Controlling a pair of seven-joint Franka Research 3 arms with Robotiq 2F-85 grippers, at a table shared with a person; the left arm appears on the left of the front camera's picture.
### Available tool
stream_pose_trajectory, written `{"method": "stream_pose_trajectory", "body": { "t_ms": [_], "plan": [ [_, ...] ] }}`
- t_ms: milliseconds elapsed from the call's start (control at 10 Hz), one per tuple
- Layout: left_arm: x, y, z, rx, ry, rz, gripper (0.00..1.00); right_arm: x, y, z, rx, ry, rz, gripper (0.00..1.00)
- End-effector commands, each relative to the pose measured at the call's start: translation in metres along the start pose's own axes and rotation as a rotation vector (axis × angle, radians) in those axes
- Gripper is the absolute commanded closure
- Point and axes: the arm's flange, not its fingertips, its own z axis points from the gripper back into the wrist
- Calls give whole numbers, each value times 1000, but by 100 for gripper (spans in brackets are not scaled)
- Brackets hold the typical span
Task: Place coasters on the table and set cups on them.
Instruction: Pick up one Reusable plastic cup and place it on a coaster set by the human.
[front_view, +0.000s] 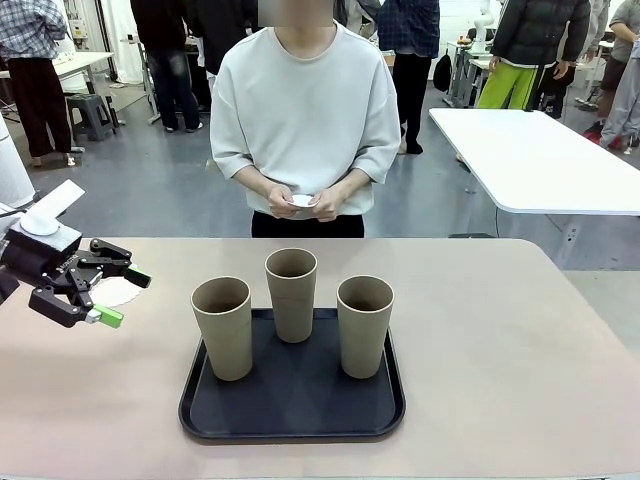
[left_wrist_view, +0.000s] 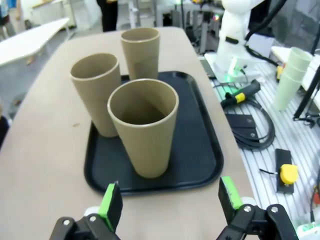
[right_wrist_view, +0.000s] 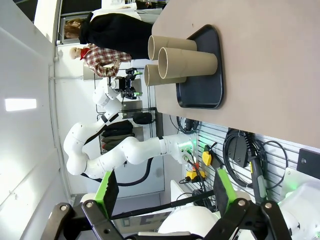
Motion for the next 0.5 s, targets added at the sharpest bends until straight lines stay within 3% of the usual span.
{"method": "stream_pose_trajectory", "body": {
  "t_ms": [0,200,400],
  "plan": [
    [-3,-1,0,-15,-3,-16,0,0,0,0,8,0,5,0],
    [0,-1,-1,-7,-2,1,0,0,0,0,8,0,5,0],
    [-21,4,-7,51,-26,-74,0,0,0,0,8,0,5,0]
  ]
}}
